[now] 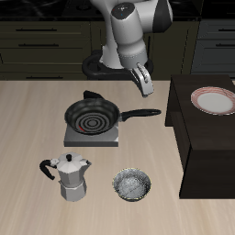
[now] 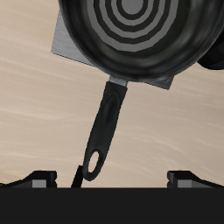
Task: Place the frypan on the top layer of the shelf
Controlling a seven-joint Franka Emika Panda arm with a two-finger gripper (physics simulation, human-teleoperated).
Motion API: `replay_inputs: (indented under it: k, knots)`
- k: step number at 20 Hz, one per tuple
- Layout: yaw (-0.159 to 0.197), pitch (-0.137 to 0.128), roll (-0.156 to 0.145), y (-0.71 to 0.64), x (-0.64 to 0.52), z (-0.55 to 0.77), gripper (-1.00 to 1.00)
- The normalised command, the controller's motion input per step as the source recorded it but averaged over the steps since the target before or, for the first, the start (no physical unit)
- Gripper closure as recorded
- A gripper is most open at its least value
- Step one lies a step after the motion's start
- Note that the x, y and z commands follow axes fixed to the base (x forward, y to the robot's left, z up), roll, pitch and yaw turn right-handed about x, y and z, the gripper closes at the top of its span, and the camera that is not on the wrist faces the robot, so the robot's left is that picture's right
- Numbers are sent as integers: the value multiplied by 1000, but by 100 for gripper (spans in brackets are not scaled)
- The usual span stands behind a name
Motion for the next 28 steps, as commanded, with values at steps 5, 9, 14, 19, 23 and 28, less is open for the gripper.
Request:
replay_inputs:
  k: [5, 9, 14, 19, 23, 28]
  knots:
    - [-19, -34, 20, 170, 51, -152, -100]
    - [11, -38, 13, 96, 89, -105, -100]
    - [-22, -38, 17, 37, 151, -94, -100]
    - [-32, 7, 0, -23, 103, -178, -100]
    - [-2, -20, -5, -60, 41, -113, -100]
    - [-16, 17, -30, -180, 99, -115, -100]
